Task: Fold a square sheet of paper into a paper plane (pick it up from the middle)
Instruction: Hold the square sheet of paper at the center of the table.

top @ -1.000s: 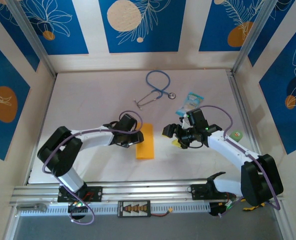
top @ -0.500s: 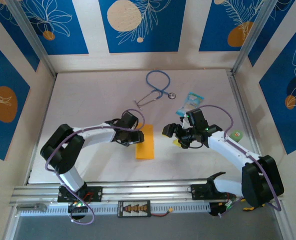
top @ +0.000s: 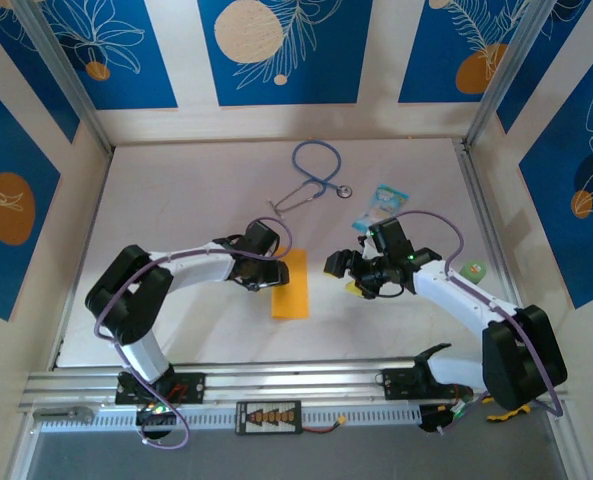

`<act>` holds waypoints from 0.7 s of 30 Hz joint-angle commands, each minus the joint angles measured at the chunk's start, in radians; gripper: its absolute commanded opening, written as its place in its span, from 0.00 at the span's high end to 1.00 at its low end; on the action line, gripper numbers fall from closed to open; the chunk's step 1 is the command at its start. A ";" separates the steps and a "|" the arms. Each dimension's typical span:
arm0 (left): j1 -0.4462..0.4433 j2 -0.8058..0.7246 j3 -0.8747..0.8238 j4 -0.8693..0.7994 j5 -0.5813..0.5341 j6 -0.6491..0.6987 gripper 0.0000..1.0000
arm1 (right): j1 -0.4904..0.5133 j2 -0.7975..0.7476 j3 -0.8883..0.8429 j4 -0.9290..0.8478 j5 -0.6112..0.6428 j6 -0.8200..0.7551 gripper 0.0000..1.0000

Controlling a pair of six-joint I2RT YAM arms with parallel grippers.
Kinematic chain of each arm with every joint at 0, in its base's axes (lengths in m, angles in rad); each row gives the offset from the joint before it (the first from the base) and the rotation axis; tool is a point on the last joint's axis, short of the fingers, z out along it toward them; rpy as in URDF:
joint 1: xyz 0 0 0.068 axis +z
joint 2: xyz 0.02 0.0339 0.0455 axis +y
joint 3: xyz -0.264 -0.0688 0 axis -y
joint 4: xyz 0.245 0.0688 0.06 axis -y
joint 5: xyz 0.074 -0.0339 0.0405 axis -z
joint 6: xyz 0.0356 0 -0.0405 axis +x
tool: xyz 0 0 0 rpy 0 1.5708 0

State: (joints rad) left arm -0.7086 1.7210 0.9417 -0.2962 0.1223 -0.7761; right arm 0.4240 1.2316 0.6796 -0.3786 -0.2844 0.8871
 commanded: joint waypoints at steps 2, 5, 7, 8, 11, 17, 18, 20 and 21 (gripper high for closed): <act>-0.004 0.082 -0.014 0.028 0.028 -0.002 0.46 | 0.011 0.015 0.034 -0.026 -0.006 -0.020 0.20; -0.005 0.081 -0.021 0.031 0.026 0.000 0.46 | 0.012 0.015 0.032 -0.022 -0.003 -0.017 0.22; -0.006 0.083 -0.023 0.026 0.021 -0.002 0.46 | 0.012 0.018 0.033 -0.023 -0.004 -0.017 0.23; -0.005 0.082 -0.023 0.024 0.018 -0.002 0.46 | 0.012 0.020 0.034 -0.023 -0.004 -0.018 0.23; -0.006 0.082 -0.023 0.028 0.020 -0.015 0.46 | 0.013 0.023 0.036 -0.025 -0.004 -0.019 0.23; -0.007 0.093 -0.015 0.024 0.012 -0.024 0.45 | 0.012 0.023 0.034 -0.029 0.003 -0.011 0.23; -0.007 0.096 -0.011 0.019 0.009 -0.021 0.45 | 0.013 0.023 0.035 -0.032 0.005 -0.013 0.23; -0.008 0.098 -0.009 0.015 0.008 -0.018 0.44 | 0.013 0.022 0.035 -0.037 0.009 -0.015 0.22; -0.008 0.098 -0.009 0.013 0.007 -0.017 0.45 | 0.012 0.022 0.035 -0.039 0.010 -0.014 0.22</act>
State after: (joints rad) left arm -0.7086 1.7317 0.9546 -0.3111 0.1204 -0.7868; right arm 0.4301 1.2476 0.6865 -0.3870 -0.2798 0.8810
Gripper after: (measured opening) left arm 0.554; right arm 0.776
